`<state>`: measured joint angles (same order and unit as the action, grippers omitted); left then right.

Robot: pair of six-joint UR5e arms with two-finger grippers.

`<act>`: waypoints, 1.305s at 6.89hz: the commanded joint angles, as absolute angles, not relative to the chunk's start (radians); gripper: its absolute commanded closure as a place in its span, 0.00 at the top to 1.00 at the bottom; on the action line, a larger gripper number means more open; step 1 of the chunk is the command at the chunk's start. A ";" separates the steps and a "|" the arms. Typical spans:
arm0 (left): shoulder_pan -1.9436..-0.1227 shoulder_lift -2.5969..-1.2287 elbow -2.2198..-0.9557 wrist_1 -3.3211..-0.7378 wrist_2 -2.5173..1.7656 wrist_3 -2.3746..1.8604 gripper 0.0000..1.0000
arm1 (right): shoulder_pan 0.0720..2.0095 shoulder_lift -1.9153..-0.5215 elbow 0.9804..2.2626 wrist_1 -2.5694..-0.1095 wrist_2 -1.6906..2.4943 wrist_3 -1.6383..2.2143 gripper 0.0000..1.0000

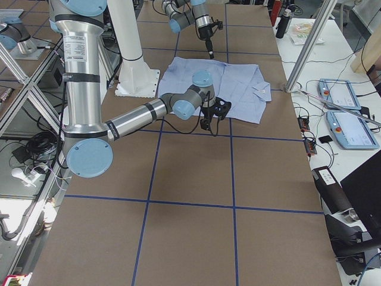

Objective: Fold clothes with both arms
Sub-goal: 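Release the sleeve and withdraw the left gripper while the right moves to the hem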

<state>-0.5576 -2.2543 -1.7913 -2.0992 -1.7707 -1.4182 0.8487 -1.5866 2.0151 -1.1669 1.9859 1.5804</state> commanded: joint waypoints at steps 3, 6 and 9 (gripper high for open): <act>-0.655 -2.143 -2.008 -1.895 -1.888 -1.366 0.95 | 0.388 -1.701 2.213 -1.144 1.642 2.067 0.94; -0.666 -2.106 -2.031 -1.893 -1.917 -1.365 0.94 | 0.096 -1.694 2.215 -1.205 1.359 2.333 0.89; -0.667 -2.100 -2.031 -1.896 -1.916 -1.393 0.94 | 0.016 -1.501 2.192 -1.463 1.319 2.460 0.89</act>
